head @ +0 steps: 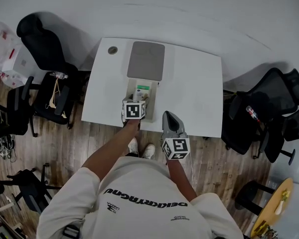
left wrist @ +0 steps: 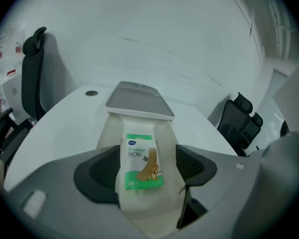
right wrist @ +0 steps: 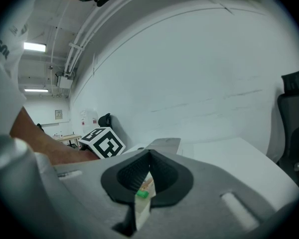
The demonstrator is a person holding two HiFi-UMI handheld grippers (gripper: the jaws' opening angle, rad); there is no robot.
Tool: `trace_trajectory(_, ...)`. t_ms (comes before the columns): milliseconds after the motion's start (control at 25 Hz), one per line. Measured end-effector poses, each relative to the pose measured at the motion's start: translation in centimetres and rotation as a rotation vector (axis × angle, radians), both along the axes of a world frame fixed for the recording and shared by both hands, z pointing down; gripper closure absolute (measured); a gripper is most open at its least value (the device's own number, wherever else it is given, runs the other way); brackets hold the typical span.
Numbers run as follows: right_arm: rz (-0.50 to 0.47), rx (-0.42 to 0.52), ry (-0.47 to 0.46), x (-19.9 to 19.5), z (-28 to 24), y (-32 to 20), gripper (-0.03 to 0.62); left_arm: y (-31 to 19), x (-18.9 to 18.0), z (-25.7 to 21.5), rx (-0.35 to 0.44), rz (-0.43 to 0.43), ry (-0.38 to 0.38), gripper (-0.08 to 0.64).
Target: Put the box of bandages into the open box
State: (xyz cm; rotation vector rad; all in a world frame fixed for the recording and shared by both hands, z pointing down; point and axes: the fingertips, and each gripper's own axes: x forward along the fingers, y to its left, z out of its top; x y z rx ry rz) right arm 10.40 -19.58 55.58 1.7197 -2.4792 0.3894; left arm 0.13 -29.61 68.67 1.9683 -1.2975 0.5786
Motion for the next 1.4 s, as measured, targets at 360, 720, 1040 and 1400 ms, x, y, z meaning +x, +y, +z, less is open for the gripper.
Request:
trace_trajectory(360,-0.009,0.024,0.005,-0.4,-1.0,0.4,0.594,0.7,-0.4,-3.2,0.079,0.004,0.042,0.289)
trace_trajectory(720,-0.008,0.042,0.008,-0.3,-1.7,0.8,0.595,1.9,-1.1,-4.8,0.122,-0.007,0.072,0.392)
trace_trajectory(1040,-0.010,0.052,0.010,-0.2,-2.1,1.2,0.594,3.2,-1.2,-6.0,0.156,0.006,0.098,0.466)
trace_trajectory(1400,-0.018,0.051,0.008,-0.4,-2.3,1.5,0.594,4.9,-0.9,-7.6,0.214,0.033,0.107,0.561)
